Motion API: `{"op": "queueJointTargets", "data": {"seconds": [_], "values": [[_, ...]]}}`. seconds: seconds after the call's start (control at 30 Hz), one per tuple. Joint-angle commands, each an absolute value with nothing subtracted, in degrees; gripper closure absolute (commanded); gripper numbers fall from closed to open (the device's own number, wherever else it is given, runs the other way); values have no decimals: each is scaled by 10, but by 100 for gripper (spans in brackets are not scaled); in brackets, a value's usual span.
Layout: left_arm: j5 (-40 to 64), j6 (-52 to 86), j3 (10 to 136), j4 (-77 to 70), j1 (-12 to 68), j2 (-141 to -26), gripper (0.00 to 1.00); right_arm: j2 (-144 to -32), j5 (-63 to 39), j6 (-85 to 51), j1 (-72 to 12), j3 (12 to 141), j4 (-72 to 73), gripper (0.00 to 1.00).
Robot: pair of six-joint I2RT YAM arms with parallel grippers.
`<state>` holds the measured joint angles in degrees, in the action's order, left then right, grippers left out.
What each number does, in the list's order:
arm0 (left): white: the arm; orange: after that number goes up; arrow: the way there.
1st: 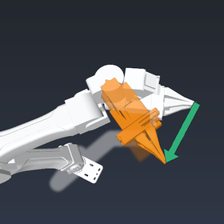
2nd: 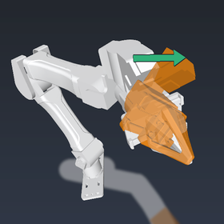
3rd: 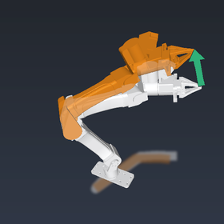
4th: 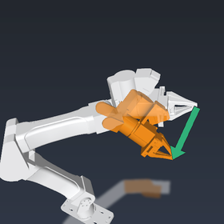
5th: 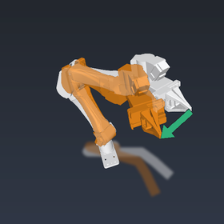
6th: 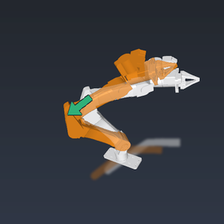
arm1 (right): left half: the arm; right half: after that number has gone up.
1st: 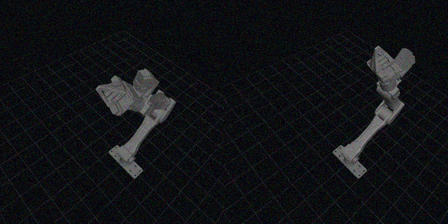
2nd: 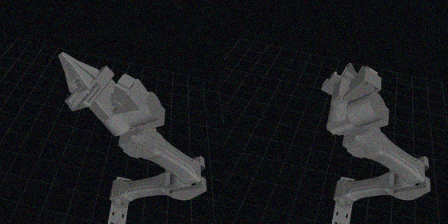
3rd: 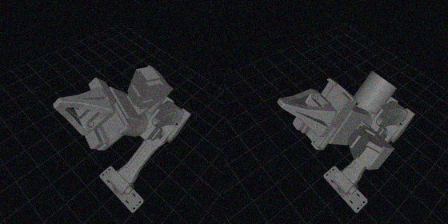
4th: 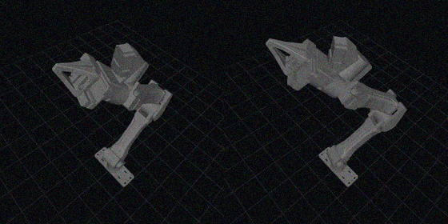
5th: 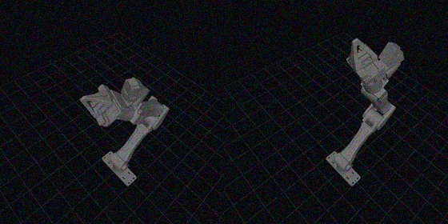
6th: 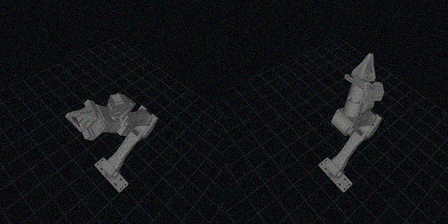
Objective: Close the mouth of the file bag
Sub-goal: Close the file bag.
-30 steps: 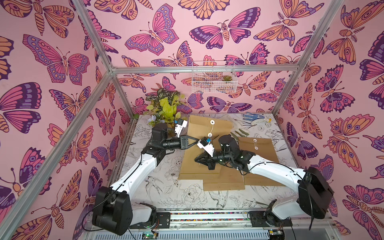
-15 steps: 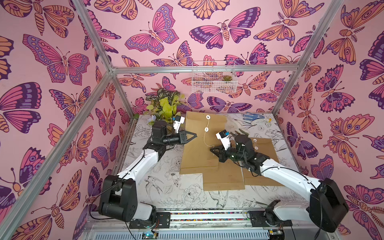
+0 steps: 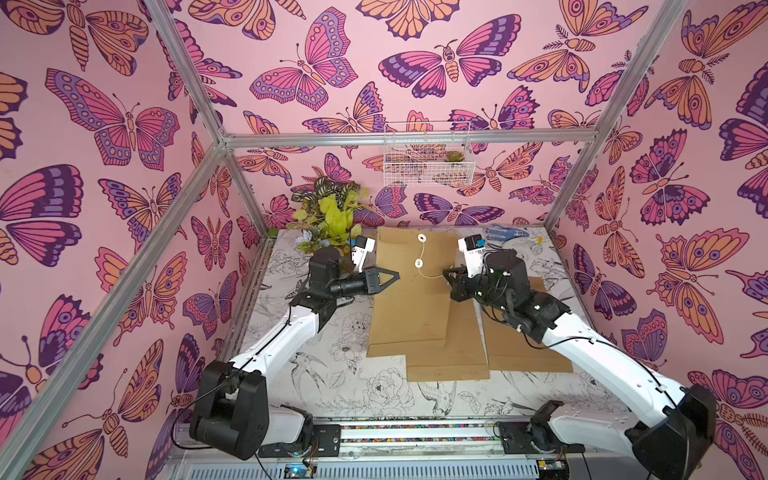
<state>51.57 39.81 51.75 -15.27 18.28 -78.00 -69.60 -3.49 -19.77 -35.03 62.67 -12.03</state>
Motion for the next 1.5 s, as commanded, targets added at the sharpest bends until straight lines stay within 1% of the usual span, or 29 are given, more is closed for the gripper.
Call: {"op": "queueJointTargets", "data": {"seconds": [0.0,0.13,0.27,0.4,0.6,0.73,0.8,0.9,1.0,1.13,1.23,1.33,1.4,1.47], "values": [[492,399,499,-167,189,-772,100,-716,-40,-188,-365,675,-166,100],[471,397,489,-168,196,-776,100,-744,-38,-164,-408,737,-169,100],[458,398,480,-167,202,-776,100,-791,-29,-133,-452,836,-200,100],[460,398,476,-168,208,-775,100,-835,-51,-116,-489,906,-219,100],[471,398,472,-172,208,-754,100,-877,-109,-136,-526,934,-197,100],[474,413,458,-198,207,-748,100,-888,-184,-181,-527,918,-143,100],[491,417,468,-207,205,-763,100,-886,-204,-200,-522,890,-107,100],[493,422,474,-216,205,-763,100,-889,-283,-254,-498,848,-35,100],[501,428,473,-236,201,-764,100,-879,-349,-318,-467,792,57,100],[526,445,485,-269,199,-772,100,-876,-436,-445,-423,722,213,100],[548,477,491,-329,190,-799,100,-880,-460,-512,-405,680,300,100],[566,561,486,-454,180,-826,100,-881,-482,-564,-391,646,366,100],[567,600,478,-506,175,-830,100,-871,-476,-564,-385,625,361,100],[568,598,475,-496,173,-817,100,-852,-465,-554,-377,606,348,100]]}}
